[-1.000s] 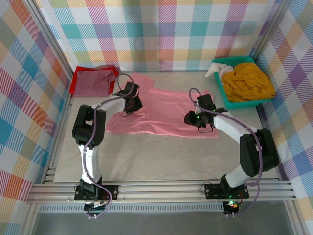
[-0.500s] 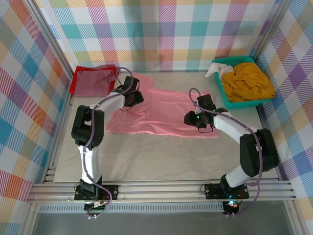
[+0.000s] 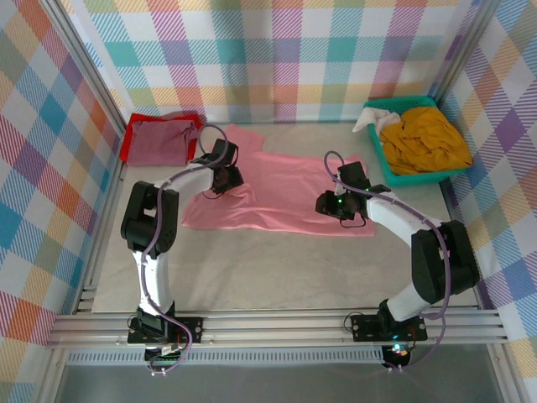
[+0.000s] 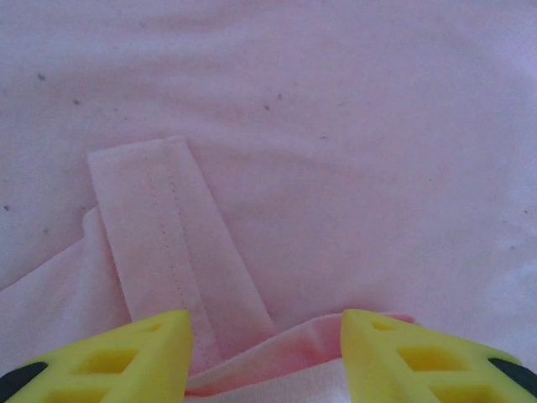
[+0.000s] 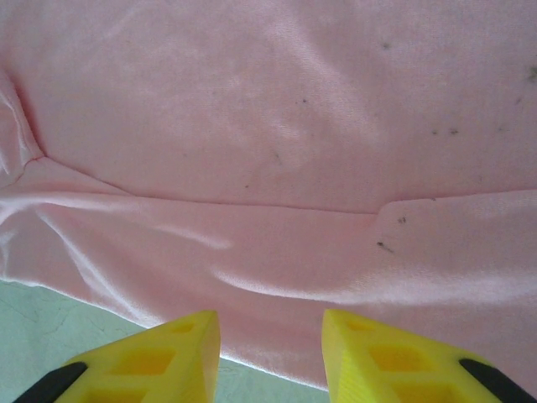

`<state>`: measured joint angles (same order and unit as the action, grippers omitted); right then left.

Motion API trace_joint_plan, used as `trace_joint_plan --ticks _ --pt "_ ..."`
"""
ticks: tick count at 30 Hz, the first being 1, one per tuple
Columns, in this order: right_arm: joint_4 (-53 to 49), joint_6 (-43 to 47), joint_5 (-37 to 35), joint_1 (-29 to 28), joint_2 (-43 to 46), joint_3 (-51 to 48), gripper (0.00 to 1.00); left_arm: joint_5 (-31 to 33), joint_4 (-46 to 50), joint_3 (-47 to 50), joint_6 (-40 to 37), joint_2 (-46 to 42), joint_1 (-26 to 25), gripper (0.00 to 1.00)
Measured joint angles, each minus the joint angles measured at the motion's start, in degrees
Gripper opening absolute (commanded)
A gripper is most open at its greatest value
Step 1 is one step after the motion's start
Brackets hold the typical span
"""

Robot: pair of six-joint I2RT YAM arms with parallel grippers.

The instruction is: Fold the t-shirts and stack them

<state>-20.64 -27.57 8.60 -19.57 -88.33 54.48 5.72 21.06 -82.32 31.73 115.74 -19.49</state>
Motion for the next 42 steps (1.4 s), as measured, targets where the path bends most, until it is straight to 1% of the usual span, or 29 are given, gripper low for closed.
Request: trace_joint_plan --ticks 3,5,6,9,11,15,16,28,29,30,31,32,33,34,38,42 --pt "0.0 0.02 -0.02 0.0 0.0 0.0 0.37 -0.04 -0.09 -1.51 0.0 1.7 0.0 0.49" --pt "0.0 0.02 -0.02 0.0 0.0 0.0 0.37 -0.09 -0.02 -2.27 0.0 2.75 0.0 0.46" --pt "0.0 0.04 -0.02 0.0 0.0 0.0 0.37 -0.15 0.0 -2.73 -0.02 3.39 0.0 0.43" --pt "0.0 0.22 -0.02 0.0 0.0 0.02 0.37 -0.48 0.22 -4.5 -0.2 5.55 0.0 0.3" --pt "0.0 0.24 -0.02 0.0 -0.02 0.09 0.38 -0.63 0.26 -5.07 -0.52 6.45 0.0 0.17" --pt "0.0 0.5 -0.02 0.0 -0.09 0.44 0.38 -0.72 1.27 -5.81 -1.25 6.69 -0.13 0.01" --pt "-0.02 0.63 -0.02 0.0 -0.11 0.48 0.38 -0.72 1.46 -6.21 -1.38 6.69 -0.17 0.0" --pt "0.0 1.07 -0.02 0.0 -0.48 0.5 0.39 -0.68 4.48 -15.72 -3.08 8.13 -1.03 0.0" --pt "-0.02 1.09 -0.02 0.0 -0.48 0.5 0.39 -0.68 4.37 -16.02 -3.08 8.31 -1.2 0.07" --pt "-0.02 1.09 -0.02 0.0 -0.48 0.5 0.39 -0.7 4.42 -15.96 -3.13 8.31 -1.36 0.16" --pt "-0.02 1.14 -0.02 0.0 -0.48 0.5 0.39 -0.68 4.09 -15.28 -2.99 8.11 -1.51 0.21" --pt "-0.04 1.29 -0.04 0.0 -0.48 0.5 0.39 -0.68 3.37 -13.81 -2.86 7.58 -1.57 0.3" --pt "-0.07 1.38 -0.2 0.0 -0.48 0.5 0.4 -0.63 2.38 -11.54 -2.58 6.64 -1.75 0.42" --pt "-0.07 1.49 -0.28 0.0 -0.48 0.5 0.4 -0.55 1.55 -8.48 -1.97 5.18 -1.77 0.45" --pt "-0.09 1.6 -0.68 0.0 -0.48 0.5 0.4 0.09 1.09 1.49 -0.04 -0.74 -1.77 0.47" --pt "-0.02 1.75 -0.63 0.0 -0.61 0.5 0.4 0.66 0.11 3.28 0.63 -2.29 -1.77 0.51"
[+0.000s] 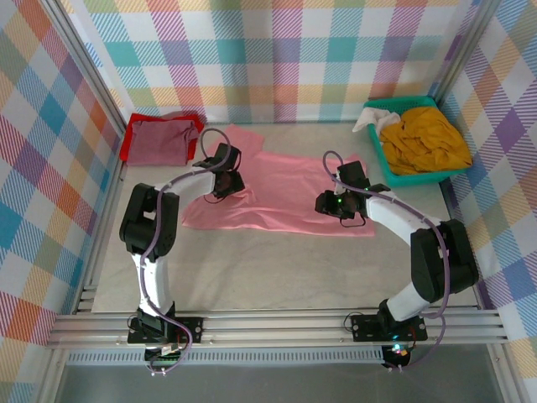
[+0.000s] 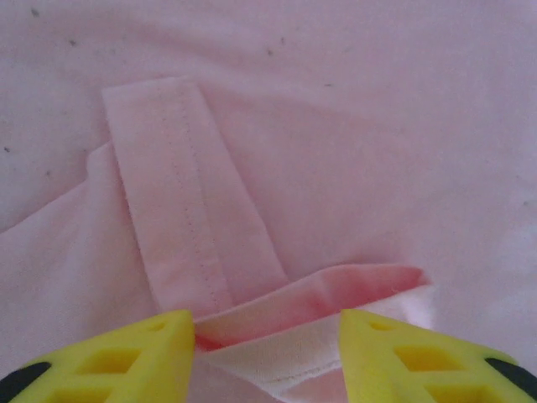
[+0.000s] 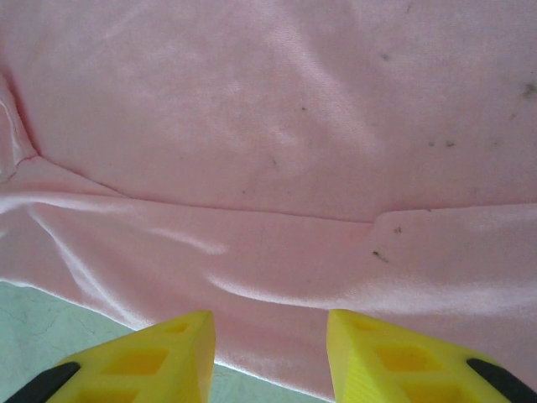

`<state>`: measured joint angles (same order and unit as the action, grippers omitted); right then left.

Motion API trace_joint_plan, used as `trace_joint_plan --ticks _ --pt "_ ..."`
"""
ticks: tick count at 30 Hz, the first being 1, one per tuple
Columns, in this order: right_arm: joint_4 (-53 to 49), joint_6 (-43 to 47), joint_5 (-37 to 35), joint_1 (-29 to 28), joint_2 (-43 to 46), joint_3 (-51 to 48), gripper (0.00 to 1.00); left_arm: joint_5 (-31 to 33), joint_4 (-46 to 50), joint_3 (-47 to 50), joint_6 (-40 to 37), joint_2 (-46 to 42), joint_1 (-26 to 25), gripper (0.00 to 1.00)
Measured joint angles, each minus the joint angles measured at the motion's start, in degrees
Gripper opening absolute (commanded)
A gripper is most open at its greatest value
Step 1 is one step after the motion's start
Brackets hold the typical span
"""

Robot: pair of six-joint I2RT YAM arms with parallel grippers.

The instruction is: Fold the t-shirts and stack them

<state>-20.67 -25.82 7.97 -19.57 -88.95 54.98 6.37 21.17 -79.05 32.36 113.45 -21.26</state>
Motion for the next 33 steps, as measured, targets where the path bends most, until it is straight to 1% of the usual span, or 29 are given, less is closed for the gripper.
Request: trace_joint_plan --ticks 4,9,12,13,15,17,18,20,22,23,24,27,28,31,33 --pt "0.0 -0.02 0.11 0.0 -0.52 0.0 0.4 -0.07 -1.4 0.04 0.42 0.0 0.0 0.51" --pt "-0.02 -0.02 0.2 0.0 -0.55 0.0 0.41 -0.09 -2.1 -0.33 0.9 0.74 0.0 0.55" --pt "0.0 -0.02 0.17 0.0 -0.55 0.0 0.41 -0.31 -2.78 -0.31 1.29 1.18 0.0 0.56" --pt "0.0 -0.02 0.2 0.0 -0.55 0.0 0.41 -0.35 -3.21 -0.31 1.31 1.36 0.0 0.55" --pt "0.0 -0.02 0.2 0.0 -0.55 0.0 0.41 -0.55 -3.56 -0.31 1.44 1.68 0.0 0.48" --pt "0.0 -0.02 0.22 0.0 -0.57 0.0 0.41 -0.79 -3.65 -0.28 1.66 1.92 0.0 0.44" --pt "0.0 -0.02 0.22 0.0 -0.57 0.0 0.41 -0.81 -3.72 -0.26 1.68 2.01 0.0 0.38" --pt "0.0 -0.02 0.24 0.0 -0.59 0.0 0.41 -0.87 -3.96 -0.26 1.75 2.34 0.0 0.29" --pt "0.02 -0.02 0.42 0.0 -0.59 0.0 0.41 -0.87 -4.07 -0.28 1.53 2.82 0.0 0.26" --pt "0.02 -0.04 0.61 0.0 -0.59 0.02 0.41 -0.85 -4.2 -0.31 1.49 3.23 0.0 0.2" --pt "0.0 -0.04 0.76 0.0 -0.61 0.04 0.41 -0.87 -4.26 -0.39 1.27 3.63 0.0 0.17" --pt "0.02 -0.04 1.25 0.0 -0.94 0.44 0.42 -0.72 -4.22 -1.73 1.18 5.29 0.0 0.15" --pt "0.02 -0.04 1.33 0.0 -1.07 0.55 0.42 -0.74 -4.22 -2.45 1.14 5.68 0.0 0.12" --pt "0.02 -0.04 1.53 0.0 -1.16 0.66 0.42 -0.83 -4.46 -3.78 0.85 6.32 0.0 0.0" --pt "0.0 -0.04 1.51 0.0 -1.16 0.66 0.42 -0.9 -4.35 -4.46 0.96 6.56 0.0 0.0"
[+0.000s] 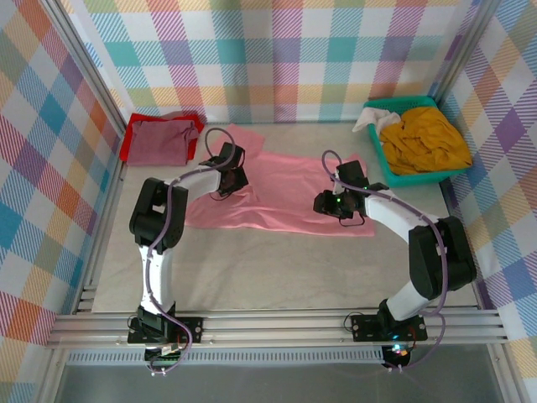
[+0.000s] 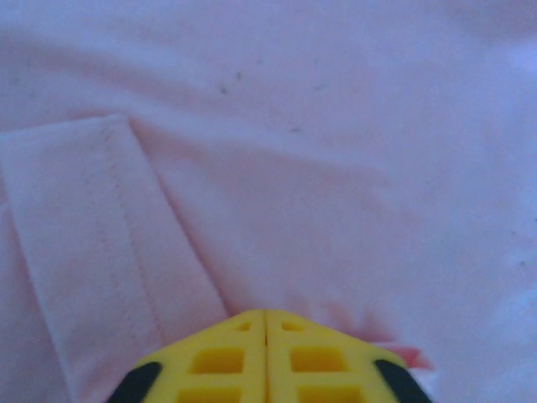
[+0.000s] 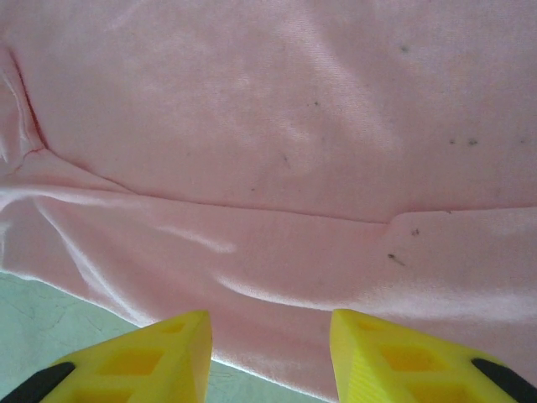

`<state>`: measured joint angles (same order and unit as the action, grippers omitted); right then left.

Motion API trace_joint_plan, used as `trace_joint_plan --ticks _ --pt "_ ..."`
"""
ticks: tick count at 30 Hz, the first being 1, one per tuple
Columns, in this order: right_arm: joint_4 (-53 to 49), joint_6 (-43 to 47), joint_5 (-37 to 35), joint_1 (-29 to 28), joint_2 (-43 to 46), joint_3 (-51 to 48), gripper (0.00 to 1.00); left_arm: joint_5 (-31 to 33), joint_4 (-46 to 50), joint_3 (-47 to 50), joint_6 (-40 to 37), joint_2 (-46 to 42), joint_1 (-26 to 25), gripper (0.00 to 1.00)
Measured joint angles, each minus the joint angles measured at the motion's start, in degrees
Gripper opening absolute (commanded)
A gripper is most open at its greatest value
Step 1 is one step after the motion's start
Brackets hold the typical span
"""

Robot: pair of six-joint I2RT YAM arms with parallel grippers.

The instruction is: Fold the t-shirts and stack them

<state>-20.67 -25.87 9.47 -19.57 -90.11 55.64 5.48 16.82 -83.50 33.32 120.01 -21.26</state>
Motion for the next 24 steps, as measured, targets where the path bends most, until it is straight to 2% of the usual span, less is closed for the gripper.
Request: trace_joint_plan --ticks 8,15,16,17,20,24 --pt "-0.02 0.02 0.02 0.0 0.0 0.63 0.42 0.04 1.51 -4.31 -0.57 0.94 0.0 0.0" --pt "-0.04 0.22 0.04 0.0 0.0 0.96 0.44 -0.04 3.78 -12.94 -2.19 4.33 -0.09 0.0" --pt "-0.07 0.63 0.24 0.0 0.02 1.01 0.45 -0.02 3.32 -12.44 -2.23 4.04 -0.11 0.07" --pt "-0.07 1.25 0.22 -0.28 0.04 1.11 0.47 -0.02 1.95 -10.67 -2.1 3.19 -0.17 0.25" --pt "-0.46 4.0 -0.35 -2.36 0.26 2.23 0.49 0.46 -3.43 1.09 -0.79 -3.5 -0.33 0.42" --pt "-0.68 8.02 -0.33 -6.97 0.09 6.56 0.49 1.11 -3.91 10.78 0.39 -12.48 0.26 0.43"
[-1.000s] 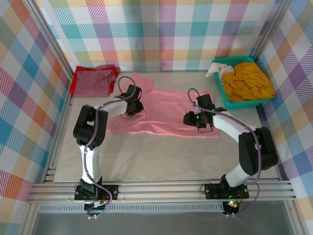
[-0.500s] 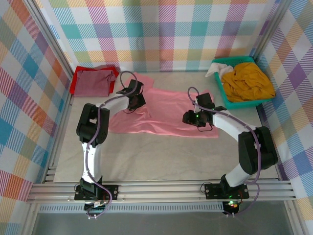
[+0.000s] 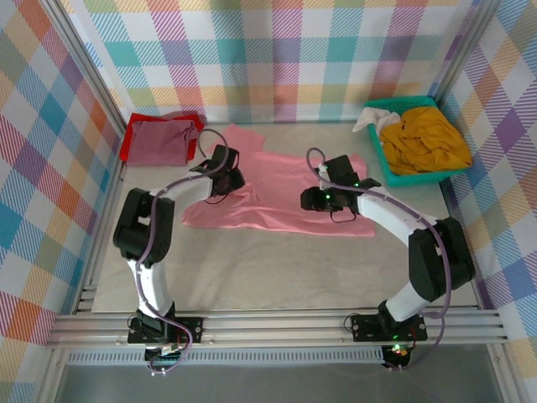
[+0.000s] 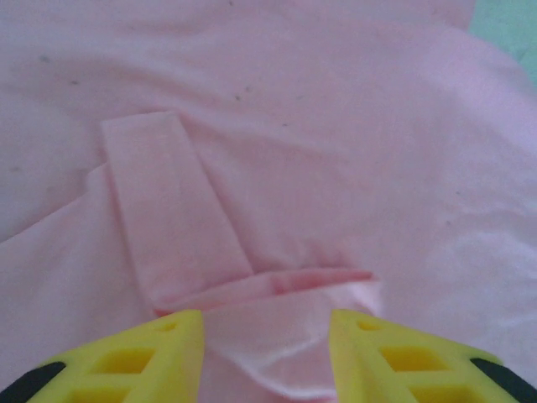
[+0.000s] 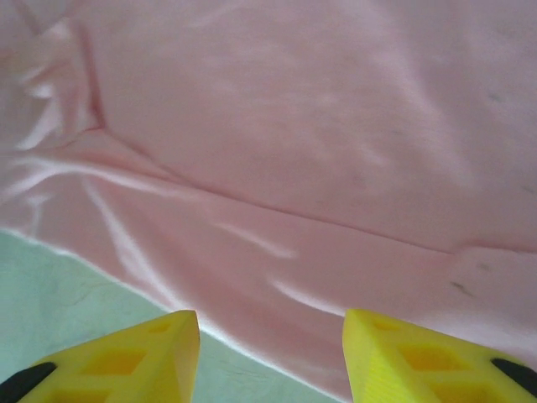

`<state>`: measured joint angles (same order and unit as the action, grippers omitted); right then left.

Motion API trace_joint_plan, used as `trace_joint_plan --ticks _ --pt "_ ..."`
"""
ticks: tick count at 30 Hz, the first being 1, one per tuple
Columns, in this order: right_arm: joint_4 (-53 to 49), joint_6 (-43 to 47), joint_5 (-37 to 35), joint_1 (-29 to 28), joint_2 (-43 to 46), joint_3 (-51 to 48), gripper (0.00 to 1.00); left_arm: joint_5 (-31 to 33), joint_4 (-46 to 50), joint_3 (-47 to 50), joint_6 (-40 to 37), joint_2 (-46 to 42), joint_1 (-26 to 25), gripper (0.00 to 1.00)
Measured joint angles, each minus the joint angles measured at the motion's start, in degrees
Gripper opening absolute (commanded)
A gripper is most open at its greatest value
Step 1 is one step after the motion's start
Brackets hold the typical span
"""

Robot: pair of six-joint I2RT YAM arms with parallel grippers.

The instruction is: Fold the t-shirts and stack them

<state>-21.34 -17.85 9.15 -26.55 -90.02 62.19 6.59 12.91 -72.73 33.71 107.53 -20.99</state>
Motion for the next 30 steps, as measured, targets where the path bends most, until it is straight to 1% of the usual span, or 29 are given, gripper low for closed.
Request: trace_joint_plan --ticks 3,6,8,11,15,18,20,23,25,30 --pt "-0.94 3.98 -0.11 -3.63 -3.63 7.58 0.49 -0.79 -2.8 3.5 0.63 -4.26 1.53 0.41" --pt "-1.66 6.43 0.13 -6.49 -11.96 18.36 0.49 -0.72 -5.7 10.64 1.9 -9.66 4.57 0.4" --pt "-2.54 7.21 1.01 -7.89 -18.64 25.81 0.49 -0.46 -5.68 15.47 2.84 -12.98 6.45 0.36" --pt "-5.35 8.5 2.36 -9.01 -29.07 37.59 0.5 -0.07 -5.6 20.31 3.69 -15.17 8.07 0.33" --pt "-9.9 10.91 1.99 -10.34 -41.86 52.46 0.51 -1.11 -6.95 27.58 5.2 -17.22 8.57 0.32" --pt "-14.91 12.41 1.36 -11.04 -49.99 63.06 0.52 -1.95 -8.98 32.37 6.78 -17.62 9.05 0.22" --pt "-17.44 13.4 0.81 -11.69 -54.42 69.05 0.54 -2.93 -11.39 33.31 7.65 -18.1 9.92 0.21" --pt "-19.45 15.45 -0.83 -12.9 -57.0 72.04 0.54 -5.27 -16.2 36.7 9.53 -18.99 11.78 0.17" --pt "-20.11 16.81 -2.47 -13.9 -57.31 72.3 0.54 -7.13 -18.95 39.12 10.64 -20.17 13.35 0.17" --pt "-19.67 21.0 -5.99 -16.52 -57.33 72.22 0.55 -8.09 -17.53 42.6 11.72 -24.74 15.04 0.17"
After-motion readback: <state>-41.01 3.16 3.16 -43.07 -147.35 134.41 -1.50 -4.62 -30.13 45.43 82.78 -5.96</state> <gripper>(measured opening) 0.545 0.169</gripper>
